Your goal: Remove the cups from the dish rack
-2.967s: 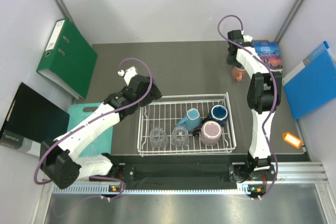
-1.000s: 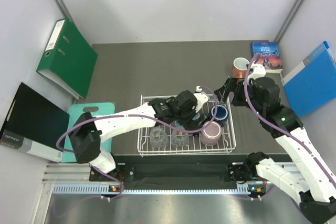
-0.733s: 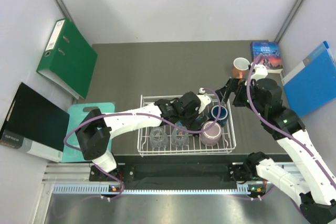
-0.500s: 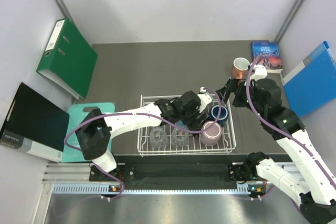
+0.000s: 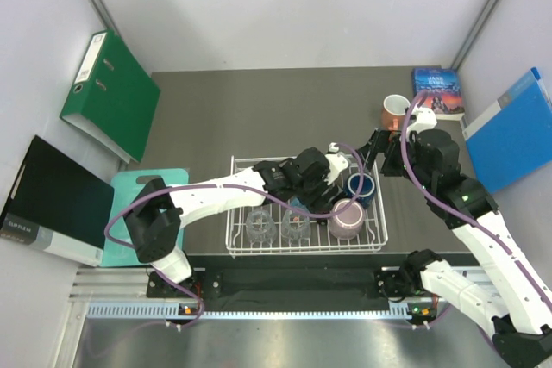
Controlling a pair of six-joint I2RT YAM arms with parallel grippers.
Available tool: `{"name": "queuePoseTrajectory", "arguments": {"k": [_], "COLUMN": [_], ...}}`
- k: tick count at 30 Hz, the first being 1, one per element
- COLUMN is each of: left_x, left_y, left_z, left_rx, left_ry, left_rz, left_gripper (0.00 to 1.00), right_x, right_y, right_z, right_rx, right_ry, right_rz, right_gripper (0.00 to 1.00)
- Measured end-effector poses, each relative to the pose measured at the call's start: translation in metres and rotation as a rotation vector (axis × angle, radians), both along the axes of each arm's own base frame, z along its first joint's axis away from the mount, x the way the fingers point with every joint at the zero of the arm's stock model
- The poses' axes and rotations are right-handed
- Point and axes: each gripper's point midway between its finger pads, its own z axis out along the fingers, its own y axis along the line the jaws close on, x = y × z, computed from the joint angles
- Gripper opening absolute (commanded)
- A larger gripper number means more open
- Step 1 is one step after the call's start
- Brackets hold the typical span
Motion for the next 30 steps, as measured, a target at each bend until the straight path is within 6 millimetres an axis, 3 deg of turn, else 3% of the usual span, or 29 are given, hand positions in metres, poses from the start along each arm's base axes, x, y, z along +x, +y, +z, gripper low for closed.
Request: {"name": "queuePoseTrajectory", "arguments": {"k": [3,6,9,10,13,19,25,30], "left_x": [-0.001,0.002,0.009,0.014,0.018,0.030,0.048,0.052], "left_y": [0.005,0.007,0.003,0.001,0.003,0.029,0.073,0.079], "left_z": [0.005,0.024,0.063,0.088,0.120,0.183,0.196,0.190], "left_rx": [0.016,-0.002,-0.076,-0.131,-0.210,-0.508,-0.874,-1.114], "left_ry": [0.005,-0.013,-0.063,-0.095,-0.127,-0.088,0.105,0.335], "left_rz": [0.012,0.033,0.061,0.079,0.115,0.285,0.426,0.437], "left_gripper": [0.00,0.00,0.00,0.00,0.00,0.00,0.00,0.00], "right_x": [0.001,0.002,0.003,0.004,0.006,0.007,-0.004,-0.015], "right_y": [0.000,-0.002,-0.002,-0.002,-0.004,-0.003,0.011,0.033], "right_z": [0.001,0.002,0.004,0.004,0.003,0.014,0.038,0.060], "right_rx": [0.000,0.002,0.005,0.008,0.017,0.100,0.236,0.368], "right_ry": [-0.003,-0.011,-0.016,-0.015,-0.009,-0.047,-0.129,-0.171], "right_rz": [-0.004,-0.015,-0.022,-0.026,-0.050,-0.082,-0.012,0.107], "right_gripper": [1.00,1.00,1.00,1.00,0.99,1.00,0.98,0.90]}}
